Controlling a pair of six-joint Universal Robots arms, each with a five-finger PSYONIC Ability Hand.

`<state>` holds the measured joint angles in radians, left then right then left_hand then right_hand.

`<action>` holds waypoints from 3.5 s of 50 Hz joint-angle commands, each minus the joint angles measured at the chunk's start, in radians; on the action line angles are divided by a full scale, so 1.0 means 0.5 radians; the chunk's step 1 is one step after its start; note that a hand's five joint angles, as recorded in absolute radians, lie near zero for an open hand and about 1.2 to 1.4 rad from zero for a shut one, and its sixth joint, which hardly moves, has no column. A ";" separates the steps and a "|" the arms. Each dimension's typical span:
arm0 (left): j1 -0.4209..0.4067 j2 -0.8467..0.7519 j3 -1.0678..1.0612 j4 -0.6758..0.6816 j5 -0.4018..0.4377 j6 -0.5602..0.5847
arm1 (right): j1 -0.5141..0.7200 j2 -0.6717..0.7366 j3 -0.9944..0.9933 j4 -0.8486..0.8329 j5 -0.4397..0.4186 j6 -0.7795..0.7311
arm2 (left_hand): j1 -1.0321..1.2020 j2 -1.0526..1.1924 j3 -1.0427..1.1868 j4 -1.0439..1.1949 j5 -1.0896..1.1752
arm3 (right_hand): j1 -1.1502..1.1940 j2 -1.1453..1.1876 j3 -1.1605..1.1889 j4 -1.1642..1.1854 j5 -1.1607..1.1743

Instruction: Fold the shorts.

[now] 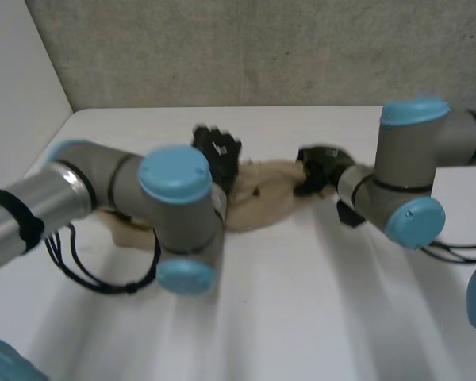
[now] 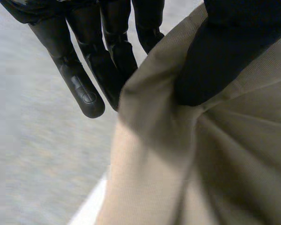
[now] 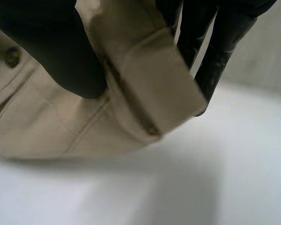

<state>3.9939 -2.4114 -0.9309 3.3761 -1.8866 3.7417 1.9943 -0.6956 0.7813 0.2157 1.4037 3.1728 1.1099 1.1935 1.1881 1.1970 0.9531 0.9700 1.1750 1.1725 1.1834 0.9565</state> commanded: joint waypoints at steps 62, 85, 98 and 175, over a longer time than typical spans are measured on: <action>-0.174 0.845 -1.109 0.077 -0.105 -0.986 | 0.082 -1.241 2.085 -0.889 -0.120 -1.078 | -1.570 -1.737 -1.726 -1.744 -1.605 | 0.853 0.442 0.448 0.426 0.531; -0.220 0.101 -0.289 -0.494 -0.187 -0.982 | 0.144 -1.327 2.211 -1.008 -0.111 -1.317 | -1.013 -1.180 -1.169 -1.187 -1.048 | 0.853 0.442 0.448 0.426 0.531; -0.134 0.380 -0.488 -0.368 -0.421 -0.979 | 0.119 -1.330 2.144 -0.984 -0.114 -1.354 | 0.573 0.406 0.416 0.398 0.537 | 0.853 0.442 0.448 0.426 0.531; 0.501 0.951 -1.098 0.853 0.484 -0.028 | 0.187 -0.812 0.919 -1.220 0.199 -1.649 | 0.573 0.406 0.416 0.398 0.537 | 0.853 0.442 0.448 0.426 0.531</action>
<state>4.2342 -1.9526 -1.2205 3.8218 -1.6547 3.7491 2.0911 -1.0756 1.0179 -0.4498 1.5086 2.3558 1.1330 1.1970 1.1929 1.1989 0.9731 0.9799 1.1759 1.1818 1.1921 0.9909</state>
